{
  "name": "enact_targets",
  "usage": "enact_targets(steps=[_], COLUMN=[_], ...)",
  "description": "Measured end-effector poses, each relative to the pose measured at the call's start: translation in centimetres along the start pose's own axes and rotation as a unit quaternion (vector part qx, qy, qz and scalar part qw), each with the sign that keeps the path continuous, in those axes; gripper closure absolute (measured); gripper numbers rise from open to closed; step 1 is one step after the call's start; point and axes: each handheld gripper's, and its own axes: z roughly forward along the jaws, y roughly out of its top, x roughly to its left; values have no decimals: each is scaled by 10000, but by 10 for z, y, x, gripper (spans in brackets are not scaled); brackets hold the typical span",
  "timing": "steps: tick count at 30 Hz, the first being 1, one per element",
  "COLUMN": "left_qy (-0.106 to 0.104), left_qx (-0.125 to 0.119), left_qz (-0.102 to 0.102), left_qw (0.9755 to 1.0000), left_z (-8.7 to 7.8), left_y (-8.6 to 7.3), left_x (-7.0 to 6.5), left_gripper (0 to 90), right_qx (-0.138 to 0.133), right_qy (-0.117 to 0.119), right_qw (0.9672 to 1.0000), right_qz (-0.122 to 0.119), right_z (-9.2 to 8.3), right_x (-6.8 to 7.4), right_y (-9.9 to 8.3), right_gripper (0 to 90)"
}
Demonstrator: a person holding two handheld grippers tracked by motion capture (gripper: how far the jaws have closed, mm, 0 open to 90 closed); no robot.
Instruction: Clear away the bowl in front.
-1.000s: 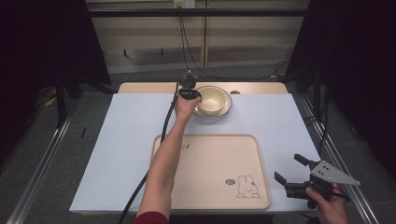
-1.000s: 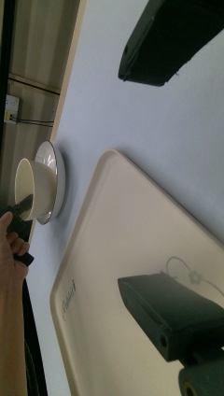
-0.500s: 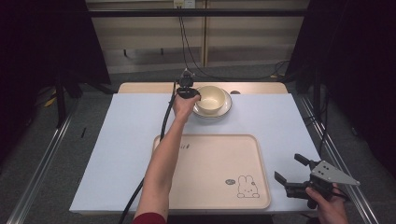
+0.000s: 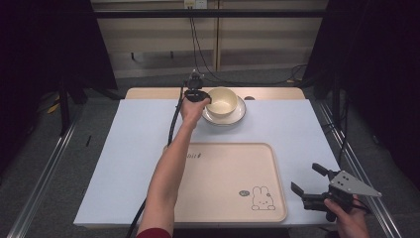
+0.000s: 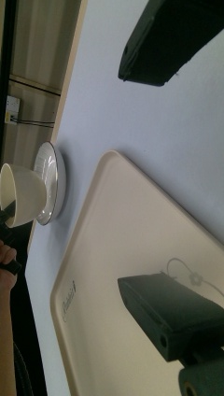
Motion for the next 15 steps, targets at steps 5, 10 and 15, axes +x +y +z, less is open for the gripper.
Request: enact_targets(steps=[5,10,15], left_qy=[-32,-128,-121], left_qx=[-48,-89,-96], left_qz=[59,23,69], left_qw=[10000,9999,9999], left_z=[-11,-17,-23], left_y=[2,2,0], left_x=[-1,0,-1], left_gripper=[836,836,836], right_qx=[-17,-40,-39], right_qy=[2,19,55], right_qw=[10000,10000,10000], right_qz=[-27,-63,-47], right_z=[0,0,-1], right_x=[0,0,1], right_y=[0,0,0], right_gripper=[23,19,17])
